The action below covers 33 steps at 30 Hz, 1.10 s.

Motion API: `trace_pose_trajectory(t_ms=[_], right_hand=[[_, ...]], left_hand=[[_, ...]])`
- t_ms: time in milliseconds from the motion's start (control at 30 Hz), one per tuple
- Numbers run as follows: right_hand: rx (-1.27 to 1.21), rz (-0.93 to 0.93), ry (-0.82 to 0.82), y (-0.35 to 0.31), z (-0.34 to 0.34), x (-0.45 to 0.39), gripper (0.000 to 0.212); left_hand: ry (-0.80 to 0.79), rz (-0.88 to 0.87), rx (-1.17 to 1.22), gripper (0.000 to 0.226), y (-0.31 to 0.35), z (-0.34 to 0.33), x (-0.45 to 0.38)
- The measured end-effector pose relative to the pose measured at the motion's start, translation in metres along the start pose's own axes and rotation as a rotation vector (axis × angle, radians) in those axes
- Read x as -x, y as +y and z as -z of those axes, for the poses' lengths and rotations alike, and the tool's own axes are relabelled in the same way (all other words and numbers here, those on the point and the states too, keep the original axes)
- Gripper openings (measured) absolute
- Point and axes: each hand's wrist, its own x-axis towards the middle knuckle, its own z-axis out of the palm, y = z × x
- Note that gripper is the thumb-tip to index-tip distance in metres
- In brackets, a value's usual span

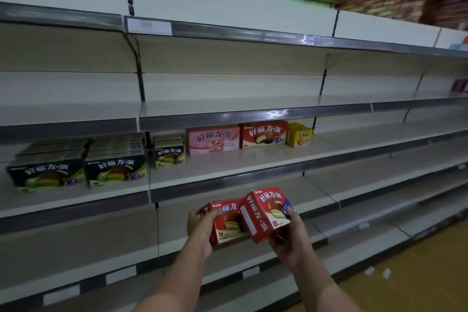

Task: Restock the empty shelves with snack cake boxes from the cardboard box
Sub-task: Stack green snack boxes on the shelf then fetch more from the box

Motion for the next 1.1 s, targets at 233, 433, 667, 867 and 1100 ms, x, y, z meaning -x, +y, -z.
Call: trace_pose_trajectory(t_ms=[233, 433, 667, 867, 1100], right_hand=[[0.034, 0.081, 0.029, -0.022, 0.009, -0.017, 0.025], [0.05, 0.103, 0.121, -0.05, 0.047, -0.055, 0.044], [0.081, 0.153, 0.106, -0.102, 0.067, -0.087, 0.046], [0.102, 0.189, 0.156, -0.137, 0.083, -0.107, 0.04], [0.116, 0.208, 0.221, -0.177, 0.093, -0.143, 0.041]], left_hand=[[-0.18, 0.076, 0.012, 0.066, -0.004, -0.043, -0.035], [-0.241, 0.123, -0.023, 0.057, -0.015, -0.109, -0.057], [-0.304, 0.128, -0.094, 0.052, -0.019, -0.188, -0.079], [-0.349, 0.123, -0.151, 0.06, -0.026, -0.243, -0.09], [-0.464, 0.145, -0.255, 0.065, -0.021, -0.299, -0.119]])
